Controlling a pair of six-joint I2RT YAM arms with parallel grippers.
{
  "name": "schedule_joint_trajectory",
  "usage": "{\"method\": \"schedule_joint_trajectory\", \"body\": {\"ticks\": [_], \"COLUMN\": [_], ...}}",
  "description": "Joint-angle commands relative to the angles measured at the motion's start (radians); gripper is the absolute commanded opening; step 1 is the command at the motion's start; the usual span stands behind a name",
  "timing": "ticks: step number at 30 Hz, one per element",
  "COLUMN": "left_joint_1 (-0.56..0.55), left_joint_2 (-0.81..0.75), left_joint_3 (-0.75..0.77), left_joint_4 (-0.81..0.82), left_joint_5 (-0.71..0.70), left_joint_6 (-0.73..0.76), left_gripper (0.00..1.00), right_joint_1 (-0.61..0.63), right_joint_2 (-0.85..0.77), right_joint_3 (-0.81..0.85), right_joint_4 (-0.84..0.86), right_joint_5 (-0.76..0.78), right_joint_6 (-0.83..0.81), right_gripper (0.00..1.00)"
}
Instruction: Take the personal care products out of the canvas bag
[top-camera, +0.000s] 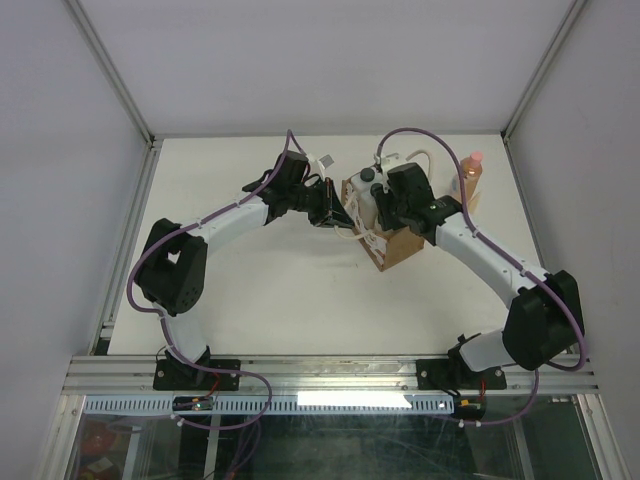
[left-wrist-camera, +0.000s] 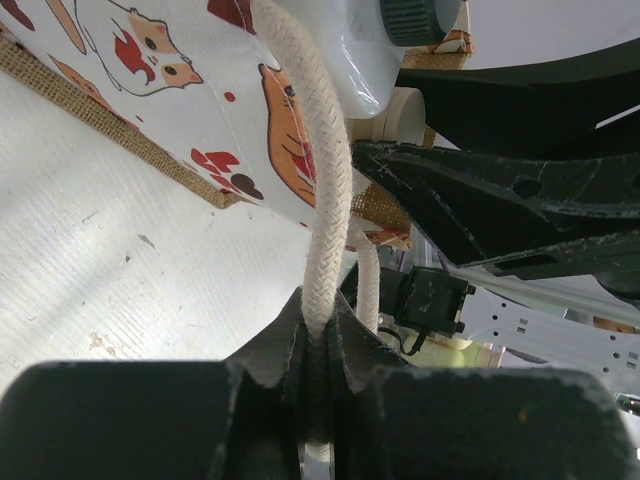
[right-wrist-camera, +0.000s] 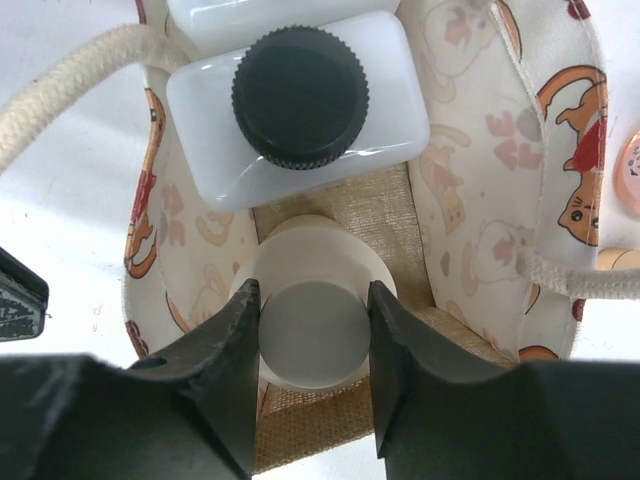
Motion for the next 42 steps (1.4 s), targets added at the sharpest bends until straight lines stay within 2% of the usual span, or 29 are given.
{"method": "schedule_joint_trajectory", "body": {"ticks": [1, 15, 42], "left_joint_1": [0.001, 0.0, -0.001], "left_joint_2": [-0.039, -0.045, -0.011], "left_joint_3": [-0.002, -0.005, 0.004], "left_joint_4": [0.035, 0.034, 0.076], "left_joint_5": [0.021, -0.005, -0.005], "left_joint_6": [-0.002, -0.011, -0.035], "left_gripper": [0.0, 0.0, 0.0], "right_joint_1": [0.01, 0.011, 0.011], "right_joint_2": [-0.018, -0.054, -0.015], "right_joint_3": [-0.006, 0.04, 0.334], "right_joint_4": [-0.015, 0.041, -0.213], "right_joint_5": [0.046, 0.024, 0.09], "right_joint_6": [-0.029, -0.014, 0.1], "right_gripper": [0.0, 0.0, 0.0]}}
